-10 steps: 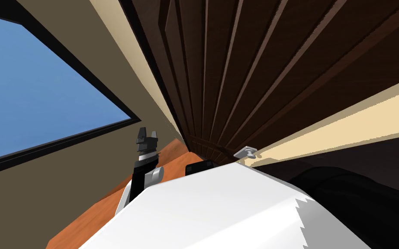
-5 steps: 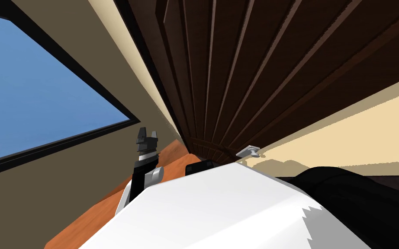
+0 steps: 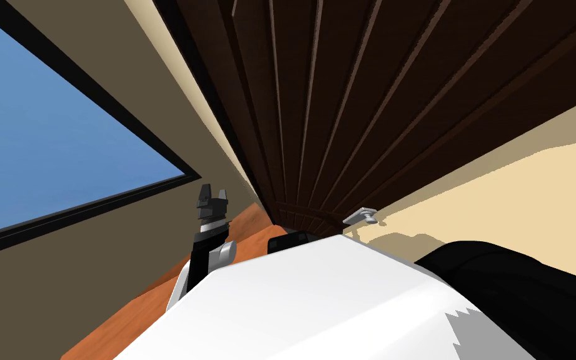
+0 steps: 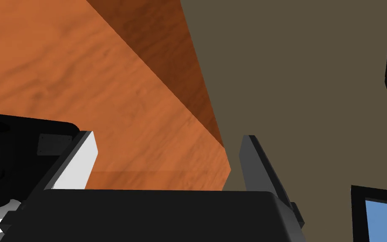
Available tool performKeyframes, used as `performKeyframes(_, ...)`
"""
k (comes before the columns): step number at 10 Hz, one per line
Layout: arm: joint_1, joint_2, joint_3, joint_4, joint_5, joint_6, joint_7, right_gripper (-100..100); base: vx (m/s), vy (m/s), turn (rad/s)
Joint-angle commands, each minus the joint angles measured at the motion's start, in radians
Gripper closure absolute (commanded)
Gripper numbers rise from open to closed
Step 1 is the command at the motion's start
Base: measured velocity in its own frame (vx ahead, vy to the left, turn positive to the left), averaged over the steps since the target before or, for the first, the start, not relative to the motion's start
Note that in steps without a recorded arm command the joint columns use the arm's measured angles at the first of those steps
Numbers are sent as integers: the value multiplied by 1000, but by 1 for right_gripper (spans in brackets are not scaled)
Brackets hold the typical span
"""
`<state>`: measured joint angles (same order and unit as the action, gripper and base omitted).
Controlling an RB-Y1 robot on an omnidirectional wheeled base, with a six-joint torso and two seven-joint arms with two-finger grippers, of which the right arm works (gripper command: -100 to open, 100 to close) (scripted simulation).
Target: Push the door open
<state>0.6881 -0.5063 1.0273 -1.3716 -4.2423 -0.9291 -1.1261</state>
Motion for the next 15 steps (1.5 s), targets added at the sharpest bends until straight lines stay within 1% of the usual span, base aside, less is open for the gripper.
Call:
performKeyframes(1,2,-4,8,9,-34,-4,-8,-100,114,-31,37)
performKeyframes(8,14,-24,42,41,-175,-21,-44,-100,104,-28,43)
performKeyframes(9,17,-30,51,50,-210,-25,-52,-100,112,-74,75)
performKeyframes(15,28,-48,77,74,-315,-38,-79,-100,104,-54,53)
